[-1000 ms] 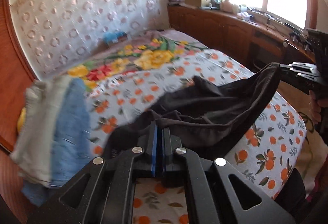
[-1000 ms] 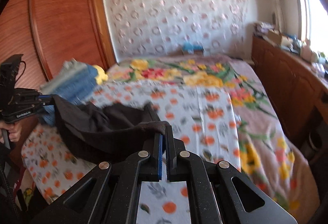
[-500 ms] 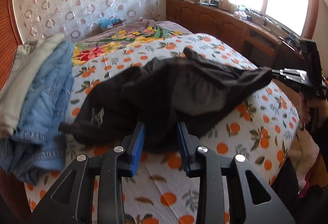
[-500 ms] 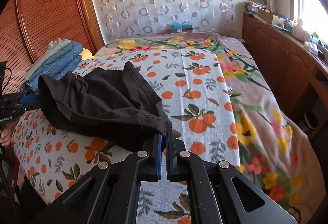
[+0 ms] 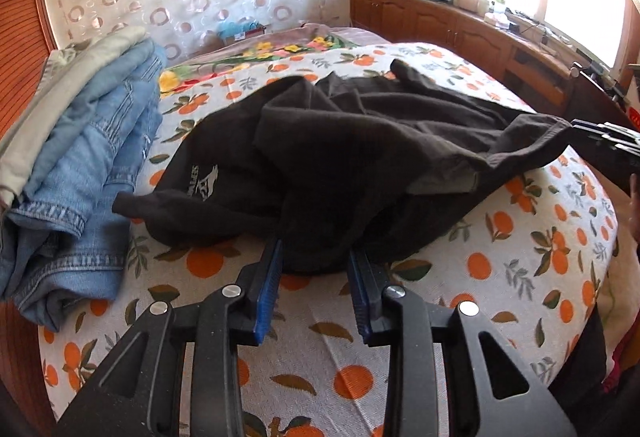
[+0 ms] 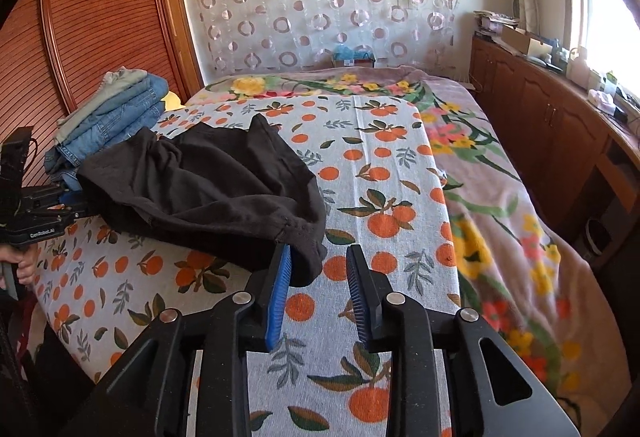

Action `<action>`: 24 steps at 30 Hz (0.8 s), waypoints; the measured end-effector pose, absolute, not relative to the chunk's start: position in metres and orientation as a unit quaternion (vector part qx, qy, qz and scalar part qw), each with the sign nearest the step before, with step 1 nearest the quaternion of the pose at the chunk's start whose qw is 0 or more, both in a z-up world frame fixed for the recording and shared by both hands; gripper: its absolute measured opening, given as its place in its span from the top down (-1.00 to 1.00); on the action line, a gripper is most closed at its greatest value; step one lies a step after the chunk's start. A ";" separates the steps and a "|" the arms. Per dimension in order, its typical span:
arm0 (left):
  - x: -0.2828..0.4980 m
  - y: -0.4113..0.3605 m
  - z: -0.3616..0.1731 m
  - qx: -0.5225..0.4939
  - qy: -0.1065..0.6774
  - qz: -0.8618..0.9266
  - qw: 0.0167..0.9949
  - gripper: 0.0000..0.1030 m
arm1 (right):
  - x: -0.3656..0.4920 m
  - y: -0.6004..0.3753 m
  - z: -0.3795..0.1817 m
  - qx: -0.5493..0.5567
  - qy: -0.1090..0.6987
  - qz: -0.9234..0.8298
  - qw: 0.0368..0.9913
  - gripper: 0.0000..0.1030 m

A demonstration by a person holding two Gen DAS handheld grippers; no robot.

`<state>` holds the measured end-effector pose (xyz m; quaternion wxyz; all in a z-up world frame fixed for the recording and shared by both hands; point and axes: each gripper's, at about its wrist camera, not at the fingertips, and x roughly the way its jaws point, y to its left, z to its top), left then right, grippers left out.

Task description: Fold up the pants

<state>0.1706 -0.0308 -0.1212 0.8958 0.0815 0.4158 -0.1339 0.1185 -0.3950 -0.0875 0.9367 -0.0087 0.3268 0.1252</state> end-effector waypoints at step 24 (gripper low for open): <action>0.151 -0.017 -0.126 0.055 0.426 -0.124 0.895 0.35 | 0.141 -0.341 -0.113 -0.195 0.327 0.109 0.918 0.35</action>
